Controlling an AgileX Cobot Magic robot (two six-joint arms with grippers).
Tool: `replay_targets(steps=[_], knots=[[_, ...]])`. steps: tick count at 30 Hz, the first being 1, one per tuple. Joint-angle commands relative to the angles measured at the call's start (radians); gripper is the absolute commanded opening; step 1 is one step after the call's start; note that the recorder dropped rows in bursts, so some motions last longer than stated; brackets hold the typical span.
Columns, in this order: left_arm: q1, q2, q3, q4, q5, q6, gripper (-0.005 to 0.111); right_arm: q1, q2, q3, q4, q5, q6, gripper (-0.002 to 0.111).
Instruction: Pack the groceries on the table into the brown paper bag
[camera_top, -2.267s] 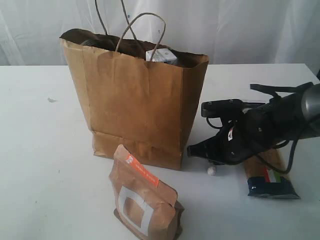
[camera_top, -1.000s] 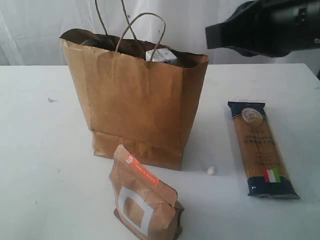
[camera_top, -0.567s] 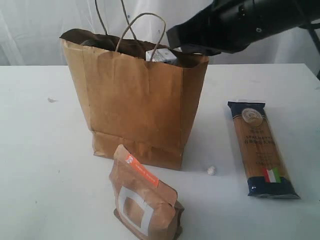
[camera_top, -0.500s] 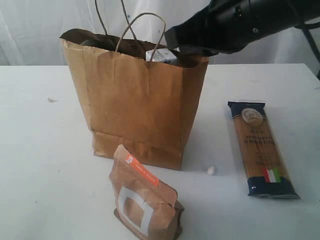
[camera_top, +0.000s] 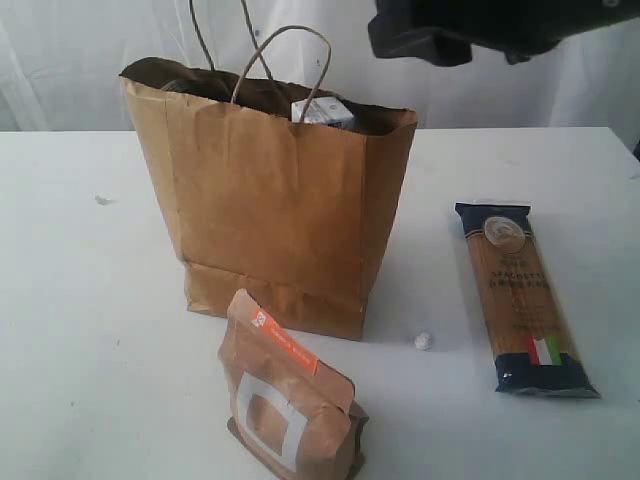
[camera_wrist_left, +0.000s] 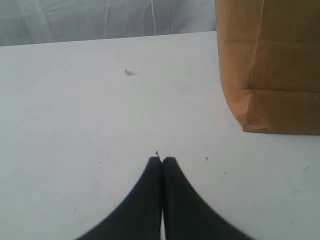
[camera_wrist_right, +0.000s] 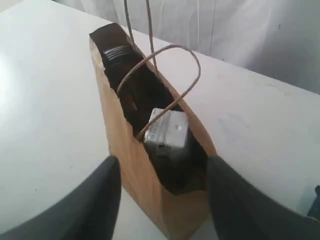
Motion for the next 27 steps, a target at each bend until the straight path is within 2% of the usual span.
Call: replay_targets(steps=[1, 6, 13, 20, 27], knots=[[0.003, -0.005, 0.004, -0.003, -0.005, 0.003, 0.0, 0.001, -0.127, 0.094, -0.033, 0.063, -0.009, 0.049], [0.003, -0.005, 0.004, -0.003, -0.005, 0.003, 0.0, 0.001, -0.26, 0.298, -0.138, 0.091, 0.176, 0.049], [0.003, -0.005, 0.004, -0.003, -0.005, 0.003, 0.0, 0.001, -0.237, 0.479, -0.161, 0.081, 0.205, 0.049], [0.003, -0.005, 0.004, -0.003, -0.005, 0.003, 0.0, 0.0, -0.047, 0.602, -0.184, -0.137, 0.222, 0.049], [0.003, -0.005, 0.004, -0.003, -0.005, 0.003, 0.0, -0.015, 0.224, 0.59, -0.192, -0.341, 0.278, 0.049]])
